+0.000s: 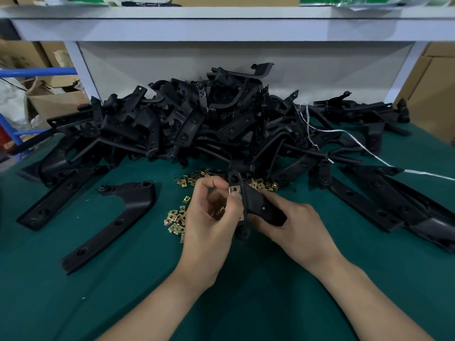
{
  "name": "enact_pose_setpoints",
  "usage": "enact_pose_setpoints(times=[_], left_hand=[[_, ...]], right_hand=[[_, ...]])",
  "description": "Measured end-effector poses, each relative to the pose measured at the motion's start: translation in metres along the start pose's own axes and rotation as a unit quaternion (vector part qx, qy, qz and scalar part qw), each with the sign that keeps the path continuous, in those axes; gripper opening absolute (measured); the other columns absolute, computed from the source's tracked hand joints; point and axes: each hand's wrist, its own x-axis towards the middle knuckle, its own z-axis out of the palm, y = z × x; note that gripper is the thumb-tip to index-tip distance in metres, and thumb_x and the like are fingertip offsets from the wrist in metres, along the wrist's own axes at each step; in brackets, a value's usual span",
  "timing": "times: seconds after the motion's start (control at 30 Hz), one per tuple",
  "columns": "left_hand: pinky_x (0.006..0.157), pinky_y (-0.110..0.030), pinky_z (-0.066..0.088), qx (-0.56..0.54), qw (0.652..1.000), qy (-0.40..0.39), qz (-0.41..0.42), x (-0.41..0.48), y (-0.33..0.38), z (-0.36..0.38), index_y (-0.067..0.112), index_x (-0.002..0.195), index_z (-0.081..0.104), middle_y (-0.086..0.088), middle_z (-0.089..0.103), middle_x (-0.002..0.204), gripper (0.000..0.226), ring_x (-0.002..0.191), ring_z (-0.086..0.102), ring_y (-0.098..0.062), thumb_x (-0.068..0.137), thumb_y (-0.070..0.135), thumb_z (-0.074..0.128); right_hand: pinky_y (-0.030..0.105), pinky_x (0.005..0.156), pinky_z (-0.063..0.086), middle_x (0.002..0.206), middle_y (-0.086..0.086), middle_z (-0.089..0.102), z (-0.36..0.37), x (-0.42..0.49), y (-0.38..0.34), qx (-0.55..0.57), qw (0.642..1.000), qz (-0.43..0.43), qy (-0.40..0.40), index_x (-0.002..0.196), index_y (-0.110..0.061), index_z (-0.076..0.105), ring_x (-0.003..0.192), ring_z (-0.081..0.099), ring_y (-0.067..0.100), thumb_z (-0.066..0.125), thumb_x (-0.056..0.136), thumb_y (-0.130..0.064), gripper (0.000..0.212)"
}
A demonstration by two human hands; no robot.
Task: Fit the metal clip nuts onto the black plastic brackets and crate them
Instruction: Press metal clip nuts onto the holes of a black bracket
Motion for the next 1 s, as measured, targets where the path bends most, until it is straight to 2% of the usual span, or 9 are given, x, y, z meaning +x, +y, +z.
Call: enact_pose_setpoints(times=[0.23,0.37,0.47,0.6,0.8,1.0], left_hand=[[0.061,-0.015,0.044,0.001,1.0,-0.002,-0.009,0.0,0.0,0.0,0.032,0.094,0.055,0.011,0.058,0.07,0.009,0.063,0.051,-0.003,0.09,0.028,0.062],[0.067,-0.016,0.048,-0.004,1.0,0.004,-0.012,0.0,0.001,0.0,0.032,0.099,0.058,0.011,0.06,0.075,0.01,0.07,0.056,-0.005,0.091,0.031,0.064],[0.066,-0.015,0.049,0.003,0.999,0.029,-0.018,-0.002,0.0,0.003,0.035,0.103,0.059,0.011,0.062,0.077,0.014,0.072,0.058,-0.003,0.096,0.025,0.065],[0.07,-0.019,0.051,0.043,0.997,0.061,-0.025,-0.006,-0.001,0.006,0.04,0.102,0.061,0.009,0.071,0.087,0.013,0.078,0.064,-0.005,0.098,0.028,0.065],[0.075,-0.007,0.047,0.053,0.997,0.055,-0.025,-0.009,0.0,0.013,0.034,0.108,0.057,0.021,0.071,0.104,0.024,0.093,0.066,0.002,0.094,0.02,0.07],[0.069,-0.008,0.046,0.055,0.997,0.058,-0.02,-0.008,-0.001,0.013,0.031,0.104,0.058,0.021,0.07,0.091,0.021,0.077,0.062,0.005,0.094,0.017,0.07]], right_hand=[[0.036,0.073,0.055,0.092,-0.019,0.071,0.0,0.0,0.0,0.008,1.0,-0.002,-0.003,0.127,-0.056,0.049,0.084,0.066,0.002,0.058,0.083,-0.066,0.047],[0.036,0.071,0.056,0.09,-0.021,0.071,0.0,0.0,0.0,0.019,1.0,0.002,0.01,0.126,-0.056,0.051,0.081,0.067,0.002,0.059,0.083,-0.064,0.045],[0.037,0.069,0.056,0.084,-0.019,0.07,0.0,0.0,-0.002,-0.004,1.0,0.01,0.016,0.128,-0.054,0.049,0.076,0.066,0.003,0.056,0.082,-0.067,0.048],[0.037,0.066,0.054,0.076,-0.017,0.066,0.0,0.001,-0.003,-0.044,0.998,0.025,0.026,0.13,-0.05,0.05,0.071,0.063,0.006,0.055,0.082,-0.067,0.051],[0.035,0.065,0.054,0.082,-0.015,0.069,0.001,0.001,-0.003,-0.064,0.997,0.033,0.035,0.131,-0.046,0.054,0.074,0.063,0.008,0.057,0.083,-0.064,0.051],[0.038,0.067,0.055,0.083,-0.016,0.07,0.003,0.001,-0.002,-0.053,0.998,0.031,0.032,0.132,-0.047,0.047,0.076,0.065,0.009,0.059,0.085,-0.062,0.051]])
